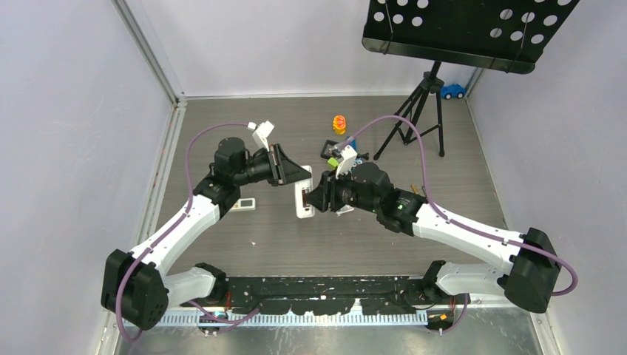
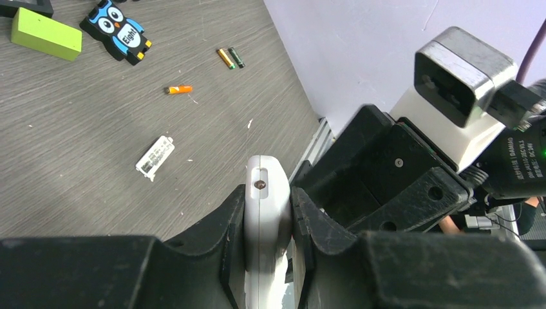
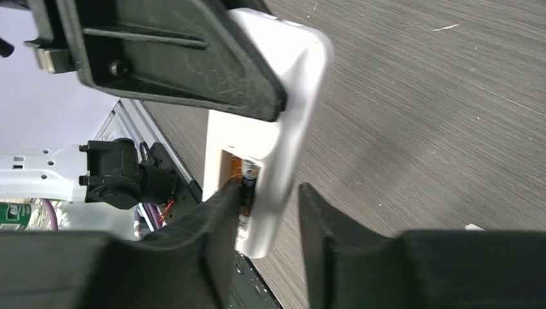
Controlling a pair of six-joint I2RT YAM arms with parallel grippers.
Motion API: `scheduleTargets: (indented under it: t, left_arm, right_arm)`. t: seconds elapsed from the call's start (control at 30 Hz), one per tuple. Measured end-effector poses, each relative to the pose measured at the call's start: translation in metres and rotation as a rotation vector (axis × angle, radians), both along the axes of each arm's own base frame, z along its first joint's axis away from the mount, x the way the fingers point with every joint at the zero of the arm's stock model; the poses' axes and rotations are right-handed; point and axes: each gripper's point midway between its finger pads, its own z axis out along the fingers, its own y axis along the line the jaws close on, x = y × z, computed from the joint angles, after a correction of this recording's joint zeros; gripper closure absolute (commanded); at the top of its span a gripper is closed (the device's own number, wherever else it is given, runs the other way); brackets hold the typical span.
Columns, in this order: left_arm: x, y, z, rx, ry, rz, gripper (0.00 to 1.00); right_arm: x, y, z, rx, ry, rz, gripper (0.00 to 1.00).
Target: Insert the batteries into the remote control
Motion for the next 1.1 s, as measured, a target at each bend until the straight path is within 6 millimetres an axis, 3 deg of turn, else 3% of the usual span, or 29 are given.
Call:
scheduleTargets:
  t: [0.1, 0.23, 0.47, 0.67, 0.87, 1.1]
  left_arm:
    - [0.0, 0.0, 0.0, 0.001, 0.002, -0.001, 1.0]
    - [0.0, 0.0, -0.002, 0.007, 0.001, -0.003, 1.0]
    - [0.0, 0.0, -0.005, 0.016, 0.0, -0.004, 1.0]
    - [0.013, 0.01, -0.02, 0.084, 0.025, 0.097, 1.0]
    - [0.021, 0.025, -0.035, 0.15, 0.015, 0.196, 1.0]
    - [0.003, 0.018, -0.032, 0.094, -0.06, 0.096, 1.0]
  right_arm:
    - [-0.001, 0.001, 0.001, -0.01, -0.014, 0.008, 0.72]
    - [-0.001, -0.002, -0.002, -0.038, -0.025, 0.011, 0.72]
    - [-0.001, -0.006, -0.004, -0.075, -0.036, 0.013, 0.36]
    - [-0.004, -0.015, -0.003, -0.079, -0.025, 0.0, 0.32]
    - [0.01, -0.047, 0.0, -0.066, -0.005, -0.129, 0.37]
    - [0.057, -0.118, -0.036, -0.156, 0.148, -0.504, 0.45]
